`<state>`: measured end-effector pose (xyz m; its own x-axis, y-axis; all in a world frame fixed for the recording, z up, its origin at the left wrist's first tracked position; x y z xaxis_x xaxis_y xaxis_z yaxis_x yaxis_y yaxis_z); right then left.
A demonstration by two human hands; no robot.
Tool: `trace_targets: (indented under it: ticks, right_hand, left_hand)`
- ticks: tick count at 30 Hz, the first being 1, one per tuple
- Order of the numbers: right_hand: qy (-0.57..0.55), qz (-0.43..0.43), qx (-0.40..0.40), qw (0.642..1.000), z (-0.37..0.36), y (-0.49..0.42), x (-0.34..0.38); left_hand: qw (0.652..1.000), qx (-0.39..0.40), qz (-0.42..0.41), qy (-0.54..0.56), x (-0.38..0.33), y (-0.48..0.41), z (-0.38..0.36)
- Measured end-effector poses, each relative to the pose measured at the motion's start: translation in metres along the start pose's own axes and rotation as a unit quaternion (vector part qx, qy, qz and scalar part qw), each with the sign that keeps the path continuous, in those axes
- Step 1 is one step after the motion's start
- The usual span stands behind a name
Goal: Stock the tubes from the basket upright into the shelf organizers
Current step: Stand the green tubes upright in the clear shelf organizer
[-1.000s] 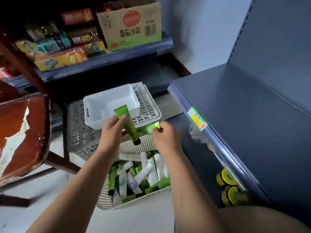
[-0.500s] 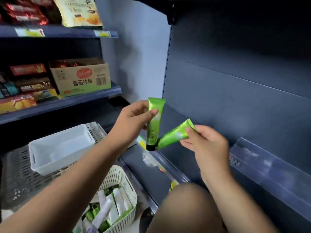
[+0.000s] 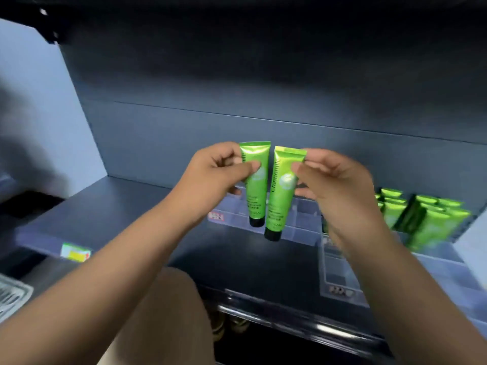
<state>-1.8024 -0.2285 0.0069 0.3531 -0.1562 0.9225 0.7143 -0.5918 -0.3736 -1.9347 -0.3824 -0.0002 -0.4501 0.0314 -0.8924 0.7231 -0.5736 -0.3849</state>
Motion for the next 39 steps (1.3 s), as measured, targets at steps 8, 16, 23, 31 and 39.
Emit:
trace_targets:
  ticks: [8,16,23,31,39]
  right_hand:
    - [-0.02,0.012,-0.095,0.995,0.142,0.015,0.005]
    - [-0.075,0.034,-0.21,0.974,0.272,0.041,-0.021]
    - [-0.041,0.042,-0.238,0.969,0.348,0.034,-0.045]
    - [0.007,0.074,-0.251,0.965,0.399,-0.018,-0.064]
    - [0.026,0.032,-0.228,0.973,0.417,-0.036,-0.104]
  left_hand:
    - [0.996,0.081,-0.045,-0.001,-0.035,-0.013,-0.137]
    - [0.993,0.111,-0.033,0.011,-0.035,-0.013,-0.251]
    - [0.991,0.127,-0.038,0.016,-0.022,-0.02,-0.321]
    - [0.995,0.061,-0.034,0.076,0.006,-0.033,-0.381]
    - [0.996,0.051,-0.045,0.061,0.021,-0.028,-0.411]
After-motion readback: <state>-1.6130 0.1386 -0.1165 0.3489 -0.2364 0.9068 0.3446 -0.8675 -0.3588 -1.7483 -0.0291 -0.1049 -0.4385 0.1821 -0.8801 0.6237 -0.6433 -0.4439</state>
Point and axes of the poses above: each hand's wrist, its own y-axis away from the middle knuckle, its own z-axis out of the back of the hand, x = y × z, the point moved 5 cm from there along -y, towards the middle knuckle, and after that the axes turned 5 degrees about -y, right-handed, at the moved point
